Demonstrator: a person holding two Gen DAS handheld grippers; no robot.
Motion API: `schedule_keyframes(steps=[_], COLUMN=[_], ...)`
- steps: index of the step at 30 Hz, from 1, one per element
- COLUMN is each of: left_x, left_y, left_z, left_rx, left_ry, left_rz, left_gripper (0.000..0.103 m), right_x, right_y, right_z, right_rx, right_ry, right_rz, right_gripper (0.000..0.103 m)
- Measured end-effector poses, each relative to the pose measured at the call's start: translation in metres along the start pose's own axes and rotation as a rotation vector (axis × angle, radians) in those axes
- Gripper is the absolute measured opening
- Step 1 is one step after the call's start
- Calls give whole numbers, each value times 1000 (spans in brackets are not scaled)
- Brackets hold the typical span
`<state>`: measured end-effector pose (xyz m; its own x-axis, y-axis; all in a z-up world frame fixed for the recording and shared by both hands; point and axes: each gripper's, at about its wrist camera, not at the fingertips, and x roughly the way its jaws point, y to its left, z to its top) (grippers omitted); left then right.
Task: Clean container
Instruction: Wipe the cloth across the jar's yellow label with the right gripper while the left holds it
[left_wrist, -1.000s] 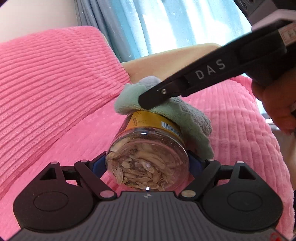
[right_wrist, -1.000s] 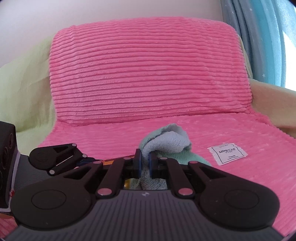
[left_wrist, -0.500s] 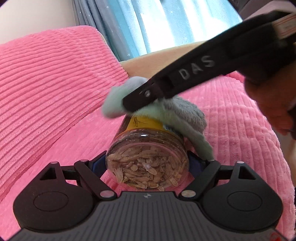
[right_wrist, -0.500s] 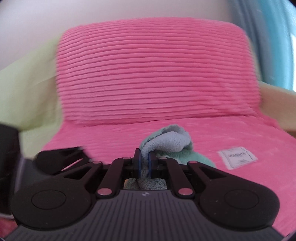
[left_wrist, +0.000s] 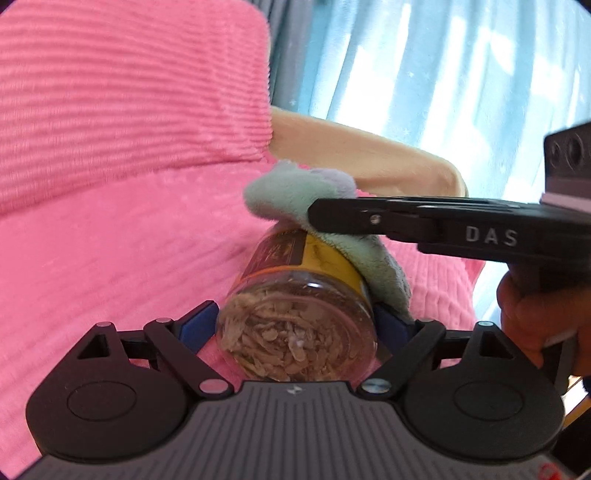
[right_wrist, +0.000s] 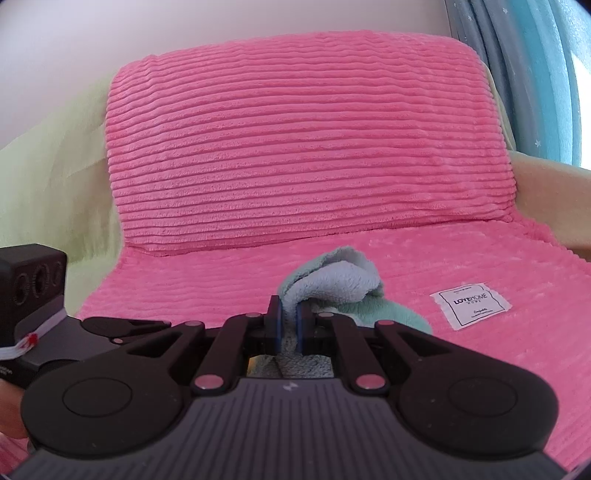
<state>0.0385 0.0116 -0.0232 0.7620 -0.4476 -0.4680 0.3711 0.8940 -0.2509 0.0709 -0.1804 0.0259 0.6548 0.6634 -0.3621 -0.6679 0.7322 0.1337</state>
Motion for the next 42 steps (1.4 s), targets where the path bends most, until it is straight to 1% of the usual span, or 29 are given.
schedule_keyframes(steps=[2, 5, 6, 8, 9, 10, 11, 13, 16, 18, 21, 24, 26, 27, 30, 31, 32, 34, 39, 42], left_x=[2, 1, 2, 4, 5, 6, 7, 7, 6, 7, 7, 8, 9, 10, 11, 11, 11, 8, 3, 4], left_y=[-1, -9, -15, -34, -41, -47, -49, -49, -47, -47, -48, -49, -50, -50, -47, -43, -40, -31, 0, 9], left_z=[1, 2, 2, -1, -5, -8, -10, -10, -10, -10, -11, -12, -12, -11, -10, -9, -7, -4, 9, 10], left_rx=[11, 90, 152, 337, 407, 451, 471, 475, 466, 469, 476, 483, 492, 493, 462, 436, 404, 321, 52, -13], left_ry=[5, -12, -18, -21, -21, -21, -21, -17, -12, -8, -4, -6, -5, -5, 21, 27, 30, 18, -14, -6], left_rz=[1, 34, 62, 147, 177, 194, 202, 199, 193, 194, 197, 199, 202, 202, 192, 182, 168, 128, 11, -20], left_gripper=[87, 87, 87, 87, 87, 87, 87, 87, 87, 87, 87, 87, 87, 87, 87, 87, 87, 87, 87, 86], right_x=[-1, -1, -2, -2, -2, -3, -3, -5, -8, -10, -9, -4, -1, -1, -1, -1, 0, 0, 0, -2], right_y=[0, 1, 2, 3, 3, 3, 4, 5, 16, 27, 34, 17, 3, 1, -5, -7, -4, -5, -7, -6], right_z=[0, 0, 0, 0, 0, 0, 0, 0, -2, -3, -3, 0, 1, 1, 1, 1, 1, 0, 0, -1], right_rx=[-1, -19, -25, -36, -42, -48, -53, -44, -59, -86, -142, -81, -26, -10, 37, 52, 39, 30, 37, 29], right_ry=[0, -1, -2, -2, -3, -3, -3, -3, 1, 11, 16, 4, -8, -8, -9, -10, -8, -7, -5, -1], right_rz=[-3, -26, -33, -49, -56, -64, -70, -28, 104, 165, 161, 79, 10, 10, 9, 9, 6, 5, 11, 7], right_gripper=[5, 5, 5, 5, 5, 6, 6, 6, 7, 7, 5, 5, 5, 5, 5, 5, 5, 5, 5, 5])
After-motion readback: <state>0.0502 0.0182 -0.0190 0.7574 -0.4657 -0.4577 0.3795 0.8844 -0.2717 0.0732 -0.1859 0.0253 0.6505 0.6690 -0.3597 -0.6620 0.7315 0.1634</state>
